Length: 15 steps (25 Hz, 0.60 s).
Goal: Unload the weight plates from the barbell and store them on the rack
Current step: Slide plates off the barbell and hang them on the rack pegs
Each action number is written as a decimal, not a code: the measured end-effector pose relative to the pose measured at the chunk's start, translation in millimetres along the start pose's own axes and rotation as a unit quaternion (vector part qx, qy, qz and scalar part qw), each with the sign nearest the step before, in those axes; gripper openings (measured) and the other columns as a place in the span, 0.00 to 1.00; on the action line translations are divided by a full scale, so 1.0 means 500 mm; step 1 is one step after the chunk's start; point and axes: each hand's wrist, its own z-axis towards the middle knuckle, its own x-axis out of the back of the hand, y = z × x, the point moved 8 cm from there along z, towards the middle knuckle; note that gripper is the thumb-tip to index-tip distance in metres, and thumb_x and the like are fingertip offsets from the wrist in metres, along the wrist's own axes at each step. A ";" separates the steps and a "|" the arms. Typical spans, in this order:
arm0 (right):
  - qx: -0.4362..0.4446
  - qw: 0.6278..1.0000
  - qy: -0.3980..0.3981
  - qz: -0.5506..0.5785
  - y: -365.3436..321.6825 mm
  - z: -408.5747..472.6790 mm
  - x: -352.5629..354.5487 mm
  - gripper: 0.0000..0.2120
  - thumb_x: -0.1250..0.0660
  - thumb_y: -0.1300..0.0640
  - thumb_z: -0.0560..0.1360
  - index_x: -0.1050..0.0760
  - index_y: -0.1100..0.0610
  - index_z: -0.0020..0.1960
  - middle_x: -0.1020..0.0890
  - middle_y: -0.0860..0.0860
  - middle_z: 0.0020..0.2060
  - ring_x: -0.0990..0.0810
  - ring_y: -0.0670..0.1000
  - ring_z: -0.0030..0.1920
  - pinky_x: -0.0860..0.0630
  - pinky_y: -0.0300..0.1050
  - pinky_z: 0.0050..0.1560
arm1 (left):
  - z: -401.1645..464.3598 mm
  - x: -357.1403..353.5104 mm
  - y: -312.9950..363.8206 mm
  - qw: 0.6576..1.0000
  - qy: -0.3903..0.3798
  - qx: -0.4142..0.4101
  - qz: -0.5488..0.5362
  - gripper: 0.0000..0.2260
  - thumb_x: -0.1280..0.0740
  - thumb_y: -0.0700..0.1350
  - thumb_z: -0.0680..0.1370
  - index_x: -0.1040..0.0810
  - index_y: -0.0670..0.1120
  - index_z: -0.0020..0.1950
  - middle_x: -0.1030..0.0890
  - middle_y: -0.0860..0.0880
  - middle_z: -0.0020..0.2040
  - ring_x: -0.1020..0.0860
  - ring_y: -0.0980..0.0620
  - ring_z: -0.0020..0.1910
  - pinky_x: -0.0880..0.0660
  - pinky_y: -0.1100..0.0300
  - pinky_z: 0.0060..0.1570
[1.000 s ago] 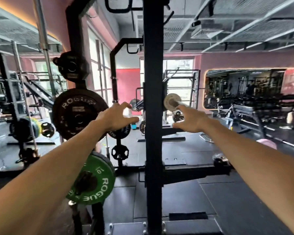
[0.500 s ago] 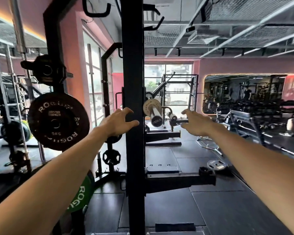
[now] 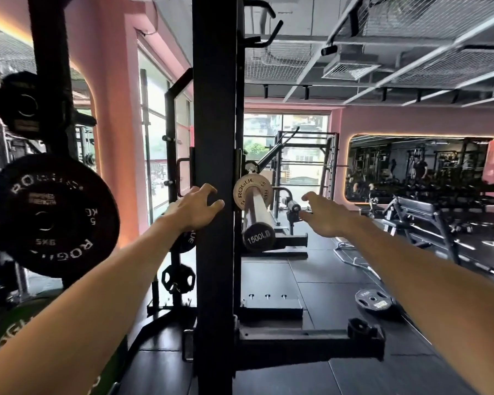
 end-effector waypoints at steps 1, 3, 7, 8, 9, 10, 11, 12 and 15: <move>0.004 1.000 0.002 0.004 0.004 0.048 -0.010 0.24 0.46 0.47 0.81 0.44 0.55 0.74 0.33 0.56 0.71 0.31 0.59 0.68 0.35 0.55 0.65 | 0.041 -0.023 -0.013 1.000 -0.004 0.000 -0.001 0.24 0.41 0.62 0.78 0.34 0.52 0.70 0.28 0.45 0.64 0.25 0.44 0.58 0.27 0.44 0.59; 0.015 1.000 0.005 0.017 0.003 0.139 -0.032 0.21 0.46 0.49 0.81 0.41 0.56 0.71 0.30 0.56 0.68 0.28 0.59 0.64 0.32 0.55 0.63 | 0.121 -0.066 -0.037 1.000 -0.007 -0.001 -0.005 0.24 0.41 0.60 0.79 0.34 0.51 0.71 0.27 0.45 0.64 0.25 0.44 0.57 0.27 0.45 0.59; 0.034 0.999 -0.017 0.038 -0.001 0.292 -0.088 0.18 0.45 0.56 0.80 0.36 0.60 0.68 0.26 0.59 0.63 0.25 0.60 0.59 0.27 0.58 0.59 | 0.264 -0.143 -0.070 1.000 -0.009 0.007 -0.019 0.22 0.40 0.56 0.80 0.34 0.48 0.72 0.26 0.43 0.64 0.25 0.44 0.59 0.28 0.47 0.60; 0.027 0.998 -0.018 0.055 0.003 0.325 -0.103 0.18 0.45 0.56 0.80 0.37 0.59 0.69 0.25 0.59 0.62 0.25 0.60 0.59 0.27 0.56 0.58 | 0.294 -0.164 -0.073 1.000 -0.013 0.006 -0.021 0.22 0.40 0.55 0.81 0.34 0.48 0.72 0.25 0.42 0.64 0.25 0.43 0.60 0.28 0.48 0.60; 0.024 0.998 -0.017 0.064 0.007 0.356 -0.116 0.19 0.45 0.56 0.80 0.39 0.59 0.70 0.25 0.60 0.62 0.25 0.60 0.59 0.27 0.53 0.57 | 0.321 -0.182 -0.074 1.000 -0.018 0.003 -0.024 0.21 0.40 0.54 0.81 0.35 0.47 0.72 0.25 0.41 0.64 0.26 0.43 0.61 0.29 0.50 0.60; 0.022 0.997 -0.016 0.068 0.007 0.382 -0.128 0.20 0.46 0.55 0.81 0.40 0.59 0.71 0.26 0.60 0.63 0.26 0.60 0.60 0.29 0.50 0.55 | 0.344 -0.198 -0.073 0.999 -0.022 -0.002 -0.029 0.21 0.41 0.53 0.82 0.35 0.46 0.73 0.24 0.41 0.64 0.26 0.42 0.62 0.29 0.51 0.59; 0.021 0.997 -0.016 0.072 0.006 0.407 -0.139 0.20 0.46 0.55 0.81 0.40 0.60 0.71 0.26 0.61 0.64 0.26 0.60 0.60 0.30 0.48 0.53 | 0.365 -0.212 -0.070 0.999 -0.026 -0.008 -0.034 0.21 0.41 0.52 0.82 0.35 0.45 0.73 0.24 0.41 0.64 0.25 0.42 0.62 0.29 0.51 0.59; 0.022 0.996 -0.015 0.080 0.002 0.426 -0.147 0.20 0.45 0.56 0.81 0.40 0.60 0.71 0.26 0.62 0.64 0.26 0.61 0.61 0.30 0.47 0.52 | 0.383 -0.222 -0.065 0.999 -0.027 -0.015 -0.040 0.21 0.41 0.51 0.82 0.35 0.44 0.73 0.23 0.41 0.64 0.25 0.41 0.63 0.29 0.51 0.59; 0.022 0.989 0.011 0.145 -0.014 0.466 -0.153 0.18 0.42 0.56 0.80 0.35 0.59 0.69 0.23 0.62 0.60 0.23 0.62 0.57 0.29 0.46 0.49 | 0.418 -0.235 -0.047 0.998 -0.011 -0.034 -0.057 0.17 0.41 0.48 0.82 0.29 0.41 0.68 0.22 0.41 0.63 0.25 0.40 0.61 0.28 0.51 0.58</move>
